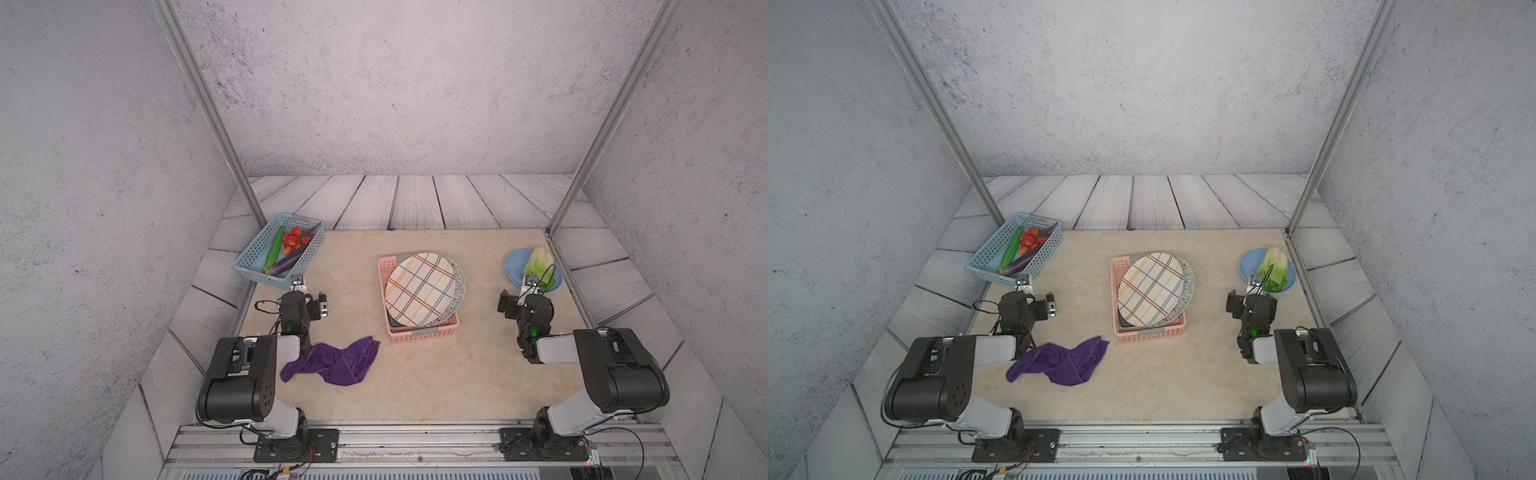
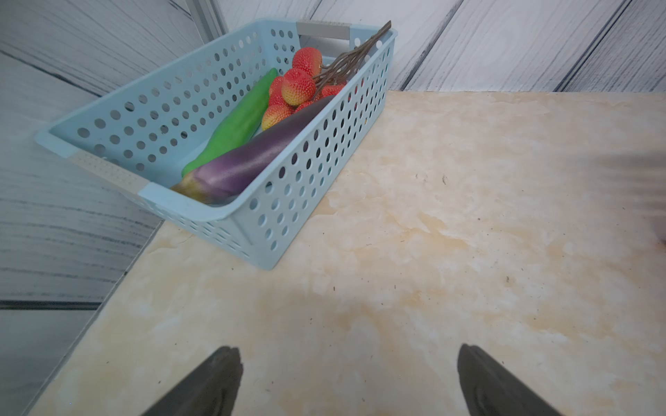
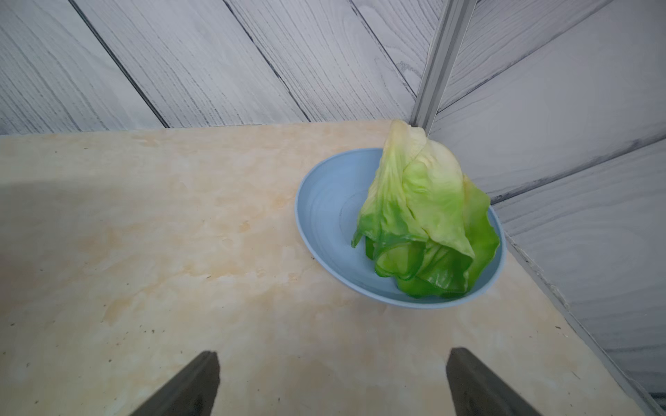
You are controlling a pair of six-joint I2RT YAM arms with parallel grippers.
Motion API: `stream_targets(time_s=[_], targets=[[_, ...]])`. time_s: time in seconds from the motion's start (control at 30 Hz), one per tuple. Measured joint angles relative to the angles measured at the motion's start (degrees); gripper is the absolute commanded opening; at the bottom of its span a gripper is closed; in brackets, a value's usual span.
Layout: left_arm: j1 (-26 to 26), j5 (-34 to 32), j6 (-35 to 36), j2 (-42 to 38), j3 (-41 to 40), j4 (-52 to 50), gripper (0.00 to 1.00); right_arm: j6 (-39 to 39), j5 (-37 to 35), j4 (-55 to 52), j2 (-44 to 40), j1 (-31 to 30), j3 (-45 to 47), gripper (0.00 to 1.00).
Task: Wipe the wet plate dry
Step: Pick up the plate from the bin.
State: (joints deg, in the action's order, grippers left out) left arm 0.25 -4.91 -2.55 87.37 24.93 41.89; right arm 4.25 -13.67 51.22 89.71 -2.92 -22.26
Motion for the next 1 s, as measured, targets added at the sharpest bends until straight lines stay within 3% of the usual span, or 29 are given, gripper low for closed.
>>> stream_targets(time_s=[0.5,0.57,0.67,0.77,0.87,0.93,1.0], targets=[[0.00,0.00,0.00,0.00,0.00,-0.02,0.99,0.00,-0.07,0.02,0.00,0.00,0.00,0.99],[0.00,0.00,0.00,0.00,0.00,-0.02,0.99,0.02,-0.44,-1.05,-0.74,0.00,-0.02,0.93],[-0.02,0.00,0.00,0.00,0.00,0.00,0.99,2.84,-2.38,-13.92,-10.32,-0.31,-1.75,0.92],[-0.02,0.00,0.00,0.00,0.00,0.00,0.99,11.47,-1.20,-33.44,-22.60,-0.39,-13.31,0.89],[-0.02,0.24,0.37,-0.46,0.09,-0.52,0.99,18.82,9.66,-47.30,-27.58,-0.28,-28.57,0.86],[-0.37,0.11,-0.26,-4.24,1.75,-8.37,0.99,22.25,17.88,-54.66,-26.80,-0.39,-35.21,0.81],[-0.85,-0.24,-5.29,-10.88,5.90,-19.17,0.98,24.50,25.42,-61.46,-23.41,-0.46,-40.37,0.74]])
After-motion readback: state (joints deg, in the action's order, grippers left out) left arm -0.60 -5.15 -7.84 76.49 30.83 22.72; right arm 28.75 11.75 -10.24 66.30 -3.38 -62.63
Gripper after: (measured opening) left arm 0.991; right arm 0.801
